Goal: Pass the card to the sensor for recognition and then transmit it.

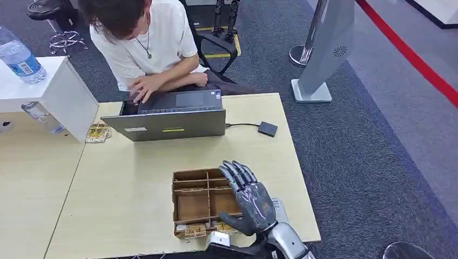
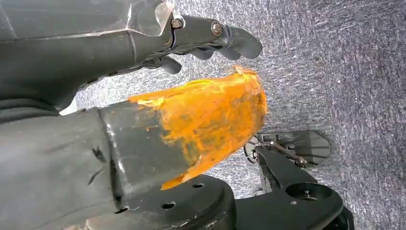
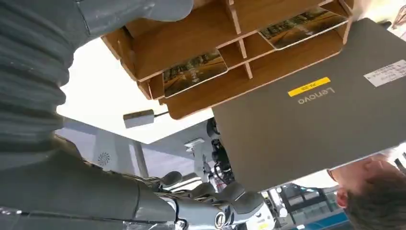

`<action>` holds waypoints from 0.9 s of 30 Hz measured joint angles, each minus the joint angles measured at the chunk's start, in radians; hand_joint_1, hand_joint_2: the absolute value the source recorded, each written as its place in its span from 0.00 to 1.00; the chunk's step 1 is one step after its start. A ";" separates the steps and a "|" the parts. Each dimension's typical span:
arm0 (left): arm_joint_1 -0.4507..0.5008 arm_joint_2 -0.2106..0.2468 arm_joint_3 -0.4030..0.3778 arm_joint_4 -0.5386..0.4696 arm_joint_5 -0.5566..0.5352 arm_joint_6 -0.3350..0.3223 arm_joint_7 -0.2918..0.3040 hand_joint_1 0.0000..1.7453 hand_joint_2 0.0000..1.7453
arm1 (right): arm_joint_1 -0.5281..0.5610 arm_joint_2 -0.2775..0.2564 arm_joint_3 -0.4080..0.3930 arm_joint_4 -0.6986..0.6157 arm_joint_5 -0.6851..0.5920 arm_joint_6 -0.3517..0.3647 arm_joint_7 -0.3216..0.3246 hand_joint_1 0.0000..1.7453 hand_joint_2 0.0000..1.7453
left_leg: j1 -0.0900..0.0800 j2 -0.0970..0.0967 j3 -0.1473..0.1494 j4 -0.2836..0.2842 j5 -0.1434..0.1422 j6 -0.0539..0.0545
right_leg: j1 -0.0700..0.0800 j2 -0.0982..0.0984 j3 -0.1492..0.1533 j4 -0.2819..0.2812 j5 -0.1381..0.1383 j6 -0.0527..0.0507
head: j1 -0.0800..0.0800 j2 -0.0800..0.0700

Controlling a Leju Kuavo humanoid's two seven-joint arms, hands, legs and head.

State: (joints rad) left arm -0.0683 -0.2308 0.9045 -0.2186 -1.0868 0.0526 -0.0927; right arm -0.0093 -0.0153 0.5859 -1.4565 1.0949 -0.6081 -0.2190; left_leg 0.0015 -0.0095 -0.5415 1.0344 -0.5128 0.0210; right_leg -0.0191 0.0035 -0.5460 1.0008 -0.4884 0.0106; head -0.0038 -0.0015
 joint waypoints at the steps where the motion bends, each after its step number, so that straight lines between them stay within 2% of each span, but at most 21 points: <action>1: 0.000 0.000 0.000 0.000 -0.002 0.000 0.000 0.00 0.00 | -0.003 0.000 0.000 0.005 0.004 -0.001 0.003 0.00 1.00 | 0.000 0.000 0.000 0.000 0.000 0.000 | 0.000 0.000 0.000 0.000 0.000 0.000 | 0.000 0.000; 9: 0.000 0.000 0.000 0.000 -0.011 -0.002 0.003 0.00 0.00 | -0.036 0.000 0.000 0.062 0.033 -0.016 0.031 0.25 1.00 | 0.000 0.000 0.000 0.000 0.000 0.000 | 0.000 0.000 0.000 0.000 0.000 0.000 | 0.000 0.000; 11: 0.000 0.000 0.000 0.000 -0.012 -0.002 0.003 0.00 0.00 | -0.044 0.000 0.000 0.076 0.040 -0.019 0.039 0.27 1.00 | 0.000 0.000 0.000 0.000 0.000 0.000 | 0.000 0.000 0.000 0.000 0.000 0.000 | 0.000 0.000; 13: 0.000 0.000 0.000 0.000 -0.013 -0.003 0.003 0.00 0.00 | -0.050 0.000 0.000 0.086 0.042 -0.019 0.040 0.42 1.00 | 0.000 0.000 0.000 0.000 0.000 0.000 | 0.000 0.000 0.000 0.000 0.000 0.000 | 0.000 0.000; 14: 0.000 0.000 0.000 0.000 -0.013 -0.005 0.003 0.00 0.00 | -0.054 0.000 0.000 0.090 0.042 -0.019 0.040 0.44 1.00 | 0.000 0.000 0.000 0.000 0.000 0.000 | 0.000 0.000 0.000 0.000 0.000 0.000 | 0.000 0.000; 27: 0.000 0.000 0.000 0.000 -0.017 -0.010 0.003 0.00 0.00 | -0.083 0.000 0.000 0.134 0.074 -0.032 0.066 0.44 1.00 | 0.000 0.000 0.000 0.000 0.000 0.000 | 0.000 0.000 0.000 0.000 0.000 0.000 | 0.000 0.000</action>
State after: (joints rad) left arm -0.0685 -0.2312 0.9045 -0.2186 -1.1040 0.0423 -0.0900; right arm -0.0926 -0.0149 0.5856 -1.3222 1.1692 -0.6397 -0.1530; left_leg 0.0015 -0.0096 -0.5415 1.0344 -0.5128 0.0210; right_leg -0.0191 0.0034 -0.5460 1.0008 -0.4884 0.0106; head -0.0042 -0.0015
